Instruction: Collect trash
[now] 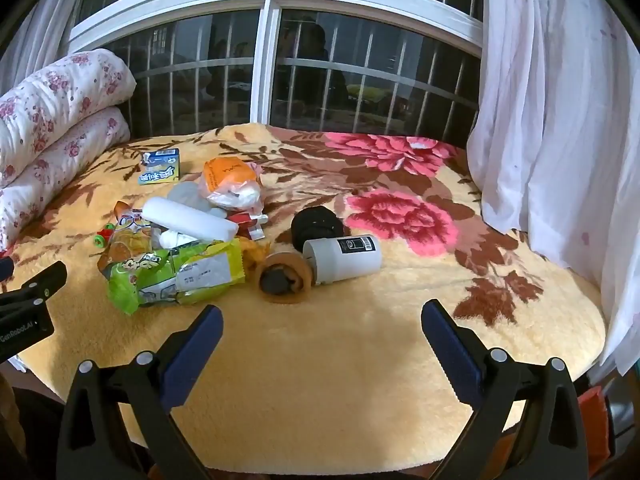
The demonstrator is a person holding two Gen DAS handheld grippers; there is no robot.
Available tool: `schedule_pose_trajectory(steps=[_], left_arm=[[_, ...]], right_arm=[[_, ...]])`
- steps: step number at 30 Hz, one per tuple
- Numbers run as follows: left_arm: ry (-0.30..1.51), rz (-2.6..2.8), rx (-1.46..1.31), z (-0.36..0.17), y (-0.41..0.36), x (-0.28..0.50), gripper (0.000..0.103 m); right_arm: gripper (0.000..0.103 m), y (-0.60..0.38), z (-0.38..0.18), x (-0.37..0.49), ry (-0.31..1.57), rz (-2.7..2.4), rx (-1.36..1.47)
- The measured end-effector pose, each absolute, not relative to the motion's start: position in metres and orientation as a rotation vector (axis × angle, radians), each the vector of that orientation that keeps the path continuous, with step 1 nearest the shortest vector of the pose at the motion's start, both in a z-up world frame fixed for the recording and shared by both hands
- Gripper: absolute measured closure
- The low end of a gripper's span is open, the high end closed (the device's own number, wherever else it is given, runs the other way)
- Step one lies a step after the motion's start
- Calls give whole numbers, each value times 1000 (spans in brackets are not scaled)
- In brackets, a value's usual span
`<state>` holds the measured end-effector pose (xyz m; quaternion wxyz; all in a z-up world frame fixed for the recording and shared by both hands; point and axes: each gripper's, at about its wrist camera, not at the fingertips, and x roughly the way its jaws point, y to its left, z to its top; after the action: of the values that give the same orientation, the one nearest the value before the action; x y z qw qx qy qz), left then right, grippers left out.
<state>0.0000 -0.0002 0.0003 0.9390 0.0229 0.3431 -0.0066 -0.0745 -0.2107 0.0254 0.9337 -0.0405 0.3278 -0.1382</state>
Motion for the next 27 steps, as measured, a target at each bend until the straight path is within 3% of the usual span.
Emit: schedule_pose_trajectory(steps=[27], left_arm=[[681, 117, 12, 10, 41, -1, 7]], right_arm=[[5, -201, 12, -70, 702, -270, -87]])
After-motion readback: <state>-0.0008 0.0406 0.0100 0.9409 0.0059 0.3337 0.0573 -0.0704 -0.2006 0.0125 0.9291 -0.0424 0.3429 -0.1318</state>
